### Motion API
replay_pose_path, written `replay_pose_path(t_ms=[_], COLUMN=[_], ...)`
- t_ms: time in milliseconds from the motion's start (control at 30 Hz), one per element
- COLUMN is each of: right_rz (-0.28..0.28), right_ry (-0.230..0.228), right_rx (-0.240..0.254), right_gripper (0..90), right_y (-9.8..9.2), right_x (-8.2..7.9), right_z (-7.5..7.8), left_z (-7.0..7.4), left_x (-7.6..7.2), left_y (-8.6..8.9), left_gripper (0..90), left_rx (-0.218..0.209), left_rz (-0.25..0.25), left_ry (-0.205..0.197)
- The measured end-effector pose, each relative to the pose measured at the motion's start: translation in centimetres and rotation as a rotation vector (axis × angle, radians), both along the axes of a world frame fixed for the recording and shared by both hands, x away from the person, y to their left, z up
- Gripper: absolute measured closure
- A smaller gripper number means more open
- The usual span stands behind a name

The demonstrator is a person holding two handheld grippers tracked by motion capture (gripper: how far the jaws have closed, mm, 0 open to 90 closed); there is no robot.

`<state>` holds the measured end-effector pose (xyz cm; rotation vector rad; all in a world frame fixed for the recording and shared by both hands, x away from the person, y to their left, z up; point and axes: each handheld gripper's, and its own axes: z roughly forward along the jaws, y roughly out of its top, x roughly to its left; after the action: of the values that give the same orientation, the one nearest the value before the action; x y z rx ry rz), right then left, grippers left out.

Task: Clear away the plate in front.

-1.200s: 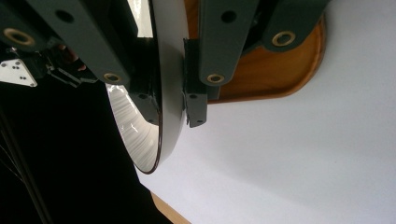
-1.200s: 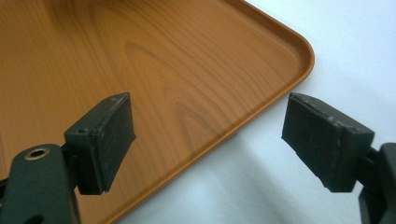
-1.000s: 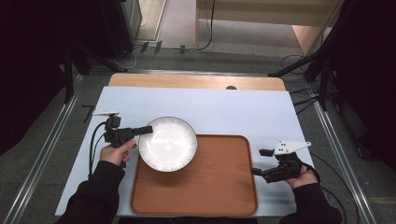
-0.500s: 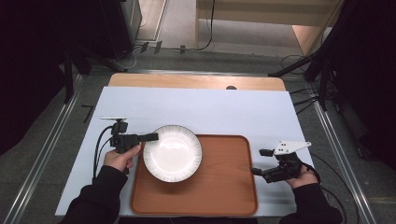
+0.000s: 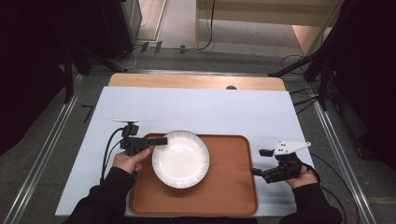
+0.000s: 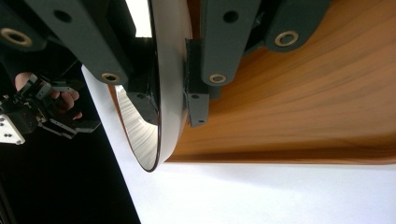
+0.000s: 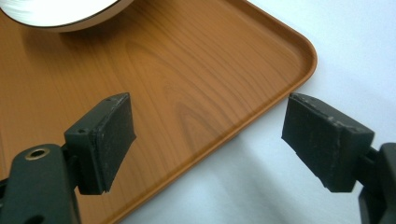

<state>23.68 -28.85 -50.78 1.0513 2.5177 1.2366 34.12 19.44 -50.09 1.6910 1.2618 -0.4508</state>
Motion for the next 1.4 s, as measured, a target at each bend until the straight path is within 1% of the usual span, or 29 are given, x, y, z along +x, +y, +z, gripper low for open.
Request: replay_pose_path(t_ms=[300, 467, 600, 633, 667, 833, 933, 1033, 1133, 1300, 1367, 1400], right_rz=[0.002, 0.004, 0.003, 0.004, 0.003, 0.005, 0.010, 0.010, 0.016, 0.017, 0.017, 0.016], right_ry=[-0.001, -0.003, -0.001, -0.001, -0.001, 0.001, 0.000, 0.002, 0.002, 0.000, 0.000, 0.002], right_rx=[-0.001, -0.001, 0.001, 0.000, 0.000, 0.001, -0.002, -0.002, -0.006, -0.005, -0.005, -0.005], right_gripper=[17.7, 17.7, 17.7, 17.7, 17.7, 17.7, 17.7, 17.7, 17.7, 17.7, 17.7, 17.7], right_y=[0.0, 0.1, 0.0, 0.0, 0.0, 0.1, 0.1, 0.1, 0.2, 0.2, 0.1, 0.1], right_x=[0.0, 0.0, 0.0, 0.0, 0.0, 0.0, 0.0, 0.0, 0.0, 0.0, 0.0, 0.0], right_z=[0.0, 0.0, 0.0, 0.0, 0.0, 0.0, 0.0, 0.0, -0.1, -0.1, -0.1, 0.0], left_z=[-0.5, -0.9, -1.1, -1.1, -1.0, -1.1, -1.1, -1.2, -1.3, -1.3, -1.4, -1.4], left_x=[-0.3, -0.4, -0.4, -0.5, -0.5, -0.6, -0.6, -0.6, -0.8, -0.8, -0.8, -0.8], left_y=[-1.6, -2.6, -2.9, -3.0, -3.2, -3.2, -3.3, -3.3, -3.6, -3.8, -3.8, -3.8], left_gripper=[78.6, 78.5, 78.6, 78.9, 79.4, 81.3, 81.6, 81.6, 82.3, 82.3, 82.5, 82.8], left_rx=[0.015, 0.022, 0.021, 0.032, 0.065, 0.110, 0.117, 0.118, 0.139, 0.145, 0.159, 0.174], left_rz=[-0.020, -0.025, -0.031, -0.033, -0.030, -0.041, -0.033, -0.042, -0.047, -0.057, -0.054, -0.059], left_ry=[-0.006, -0.004, 0.003, 0.001, -0.015, -0.034, -0.041, -0.041, -0.044, -0.053, -0.059, -0.061])
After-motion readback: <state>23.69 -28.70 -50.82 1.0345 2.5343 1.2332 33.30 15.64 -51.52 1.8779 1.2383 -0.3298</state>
